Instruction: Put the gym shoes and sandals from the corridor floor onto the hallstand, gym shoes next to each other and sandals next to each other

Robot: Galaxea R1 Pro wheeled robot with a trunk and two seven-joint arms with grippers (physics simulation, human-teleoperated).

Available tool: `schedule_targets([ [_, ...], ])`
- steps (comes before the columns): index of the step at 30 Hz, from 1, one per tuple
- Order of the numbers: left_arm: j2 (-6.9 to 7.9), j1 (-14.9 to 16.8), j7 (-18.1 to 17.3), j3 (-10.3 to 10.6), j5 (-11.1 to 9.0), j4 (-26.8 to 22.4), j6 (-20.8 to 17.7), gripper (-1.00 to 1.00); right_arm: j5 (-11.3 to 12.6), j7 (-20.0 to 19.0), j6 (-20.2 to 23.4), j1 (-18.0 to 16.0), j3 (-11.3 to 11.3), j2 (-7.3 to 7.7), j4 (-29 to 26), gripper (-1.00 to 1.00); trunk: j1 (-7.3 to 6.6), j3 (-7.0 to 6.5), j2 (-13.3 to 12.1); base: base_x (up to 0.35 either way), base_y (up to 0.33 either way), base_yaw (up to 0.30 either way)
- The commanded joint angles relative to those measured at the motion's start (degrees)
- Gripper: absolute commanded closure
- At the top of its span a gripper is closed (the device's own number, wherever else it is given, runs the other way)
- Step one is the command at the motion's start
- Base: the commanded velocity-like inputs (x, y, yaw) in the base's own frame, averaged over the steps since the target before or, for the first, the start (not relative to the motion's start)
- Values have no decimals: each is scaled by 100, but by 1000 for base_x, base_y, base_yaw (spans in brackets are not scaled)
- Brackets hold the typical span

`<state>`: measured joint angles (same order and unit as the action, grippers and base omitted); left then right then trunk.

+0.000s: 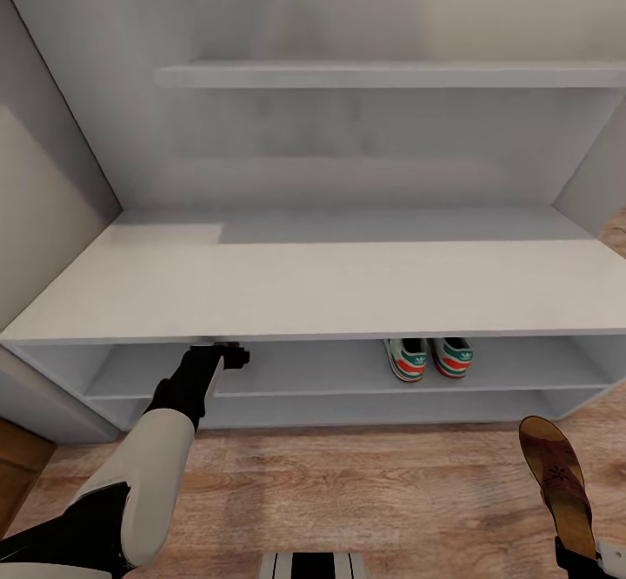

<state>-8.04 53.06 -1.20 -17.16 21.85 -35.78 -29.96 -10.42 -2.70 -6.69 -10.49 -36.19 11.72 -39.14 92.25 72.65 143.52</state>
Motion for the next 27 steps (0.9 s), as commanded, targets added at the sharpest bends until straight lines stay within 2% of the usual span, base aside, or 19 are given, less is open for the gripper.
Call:
schedule_targets([
  [1,-3,3,-12,-37,21,-8,-23,-100,-39,-11,-14,-5,-29,-3,3,100,-1,4,2,0,0,0],
  [13,-4,3,-10,-50,21,-16,-27,-100,-39,-11,-12,-5,-29,-3,3,100,-1,4,2,-18,0,0],
  [27,-5,-3,-3,-50,21,-42,-27,-100,-39,-11,-15,-5,-29,-3,5,100,-1,4,2,-292,0,0],
])
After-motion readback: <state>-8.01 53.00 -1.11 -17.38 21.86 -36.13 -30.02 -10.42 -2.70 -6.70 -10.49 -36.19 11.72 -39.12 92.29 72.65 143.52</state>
